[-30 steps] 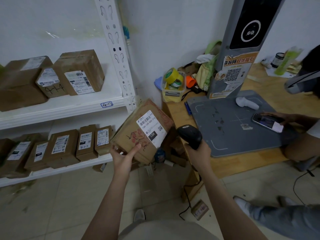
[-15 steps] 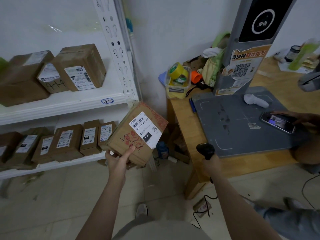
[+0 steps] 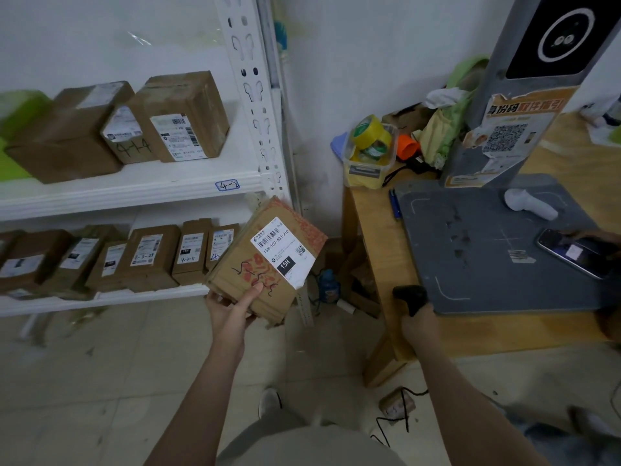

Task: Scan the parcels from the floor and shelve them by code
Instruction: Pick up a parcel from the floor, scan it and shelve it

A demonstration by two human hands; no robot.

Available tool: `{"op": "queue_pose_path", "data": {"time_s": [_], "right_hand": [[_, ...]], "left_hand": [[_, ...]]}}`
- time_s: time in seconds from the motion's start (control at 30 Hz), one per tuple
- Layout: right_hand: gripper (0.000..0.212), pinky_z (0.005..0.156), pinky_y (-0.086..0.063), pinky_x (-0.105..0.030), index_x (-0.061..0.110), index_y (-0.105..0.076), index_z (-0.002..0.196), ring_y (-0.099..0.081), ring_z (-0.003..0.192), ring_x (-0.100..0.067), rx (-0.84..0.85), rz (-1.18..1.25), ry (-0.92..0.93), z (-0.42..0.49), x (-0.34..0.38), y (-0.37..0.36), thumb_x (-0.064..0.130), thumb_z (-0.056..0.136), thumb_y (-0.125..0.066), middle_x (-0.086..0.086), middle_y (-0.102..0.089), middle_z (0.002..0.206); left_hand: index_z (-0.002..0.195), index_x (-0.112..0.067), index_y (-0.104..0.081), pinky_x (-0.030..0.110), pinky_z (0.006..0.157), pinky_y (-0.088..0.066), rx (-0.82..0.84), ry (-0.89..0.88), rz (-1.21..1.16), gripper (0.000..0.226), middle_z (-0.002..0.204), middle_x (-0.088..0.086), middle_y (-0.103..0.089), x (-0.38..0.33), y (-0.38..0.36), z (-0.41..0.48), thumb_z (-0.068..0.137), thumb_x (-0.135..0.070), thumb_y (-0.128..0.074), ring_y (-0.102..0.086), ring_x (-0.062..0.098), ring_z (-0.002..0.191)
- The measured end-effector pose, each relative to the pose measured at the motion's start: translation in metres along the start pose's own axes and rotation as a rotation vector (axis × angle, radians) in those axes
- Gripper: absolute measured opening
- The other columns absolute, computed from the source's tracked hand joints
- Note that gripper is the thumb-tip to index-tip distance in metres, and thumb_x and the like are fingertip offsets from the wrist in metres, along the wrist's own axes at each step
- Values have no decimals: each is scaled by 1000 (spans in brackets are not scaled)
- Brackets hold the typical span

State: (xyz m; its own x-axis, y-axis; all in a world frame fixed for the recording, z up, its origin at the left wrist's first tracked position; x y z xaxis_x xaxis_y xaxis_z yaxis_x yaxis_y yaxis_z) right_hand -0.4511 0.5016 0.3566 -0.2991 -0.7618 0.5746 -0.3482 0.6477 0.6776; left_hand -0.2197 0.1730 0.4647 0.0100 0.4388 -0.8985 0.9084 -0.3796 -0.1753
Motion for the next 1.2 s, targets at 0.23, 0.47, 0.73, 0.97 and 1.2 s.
{"op": "queue_pose_path", "data": {"time_s": [0.23, 0.47, 0.73, 0.97, 1.2], "right_hand": [[63, 105, -38, -53, 0, -35, 134, -37, 129, -40, -229, -78, -33, -17, 5, 7, 13, 81, -67, -24, -41, 138], [74, 99, -37, -53, 1, -45, 131, -39, 123, -37, -474, -36, 234, -71, 77, -16, 18, 68, -79, -21, -46, 135], [45, 98, -52, -37, 15, -53, 128, -56, 116, -21, 75, 161, 415, -123, 165, -137, 21, 88, -73, -5, -48, 135], [40, 91, -55, -40, 16, -52, 129, -64, 104, -18, 533, 312, 369, -183, 216, -238, 31, 94, -66, -4, -64, 120], [48, 92, -57, -39, 21, -65, 116, -66, 101, -13, 503, 394, 237, -191, 241, -280, 59, 87, -63, 6, -69, 111]], "left_hand": [[148, -17, -29, 47, 89, -53, -73, 41, -16, 84, 142, 7, -53, 9, 19, 4, 81, -7, -80, -59, 26, 121], [143, -11, -33, 42, 77, -57, -233, 102, -38, 86, 134, 5, -56, 17, 58, 10, 75, -12, -86, -62, 25, 114], [127, -10, -54, 52, 76, -61, -445, 132, -33, 120, 116, 5, -71, 34, 142, 37, 25, -52, -102, -72, 21, 99], [142, -14, -28, 53, 99, -53, -462, -77, 43, 119, 137, 13, -54, -24, 156, 65, 46, -17, -98, -59, 27, 121], [160, -24, 0, 37, 102, -50, -271, -139, 283, 149, 145, 20, -46, -32, 146, 114, 45, -28, -96, -53, 32, 128]]}}
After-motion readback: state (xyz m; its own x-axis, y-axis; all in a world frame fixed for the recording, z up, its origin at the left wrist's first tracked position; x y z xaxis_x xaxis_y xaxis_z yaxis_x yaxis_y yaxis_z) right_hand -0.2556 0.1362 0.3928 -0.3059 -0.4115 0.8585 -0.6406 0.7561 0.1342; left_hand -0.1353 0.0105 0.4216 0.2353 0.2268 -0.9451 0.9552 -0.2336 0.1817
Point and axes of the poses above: each hand's wrist, its own z-axis towards the middle knuckle, its own y-axis out of the back of the hand, x = y × z, the point moved 8 cm from there along z, towards the middle knuckle
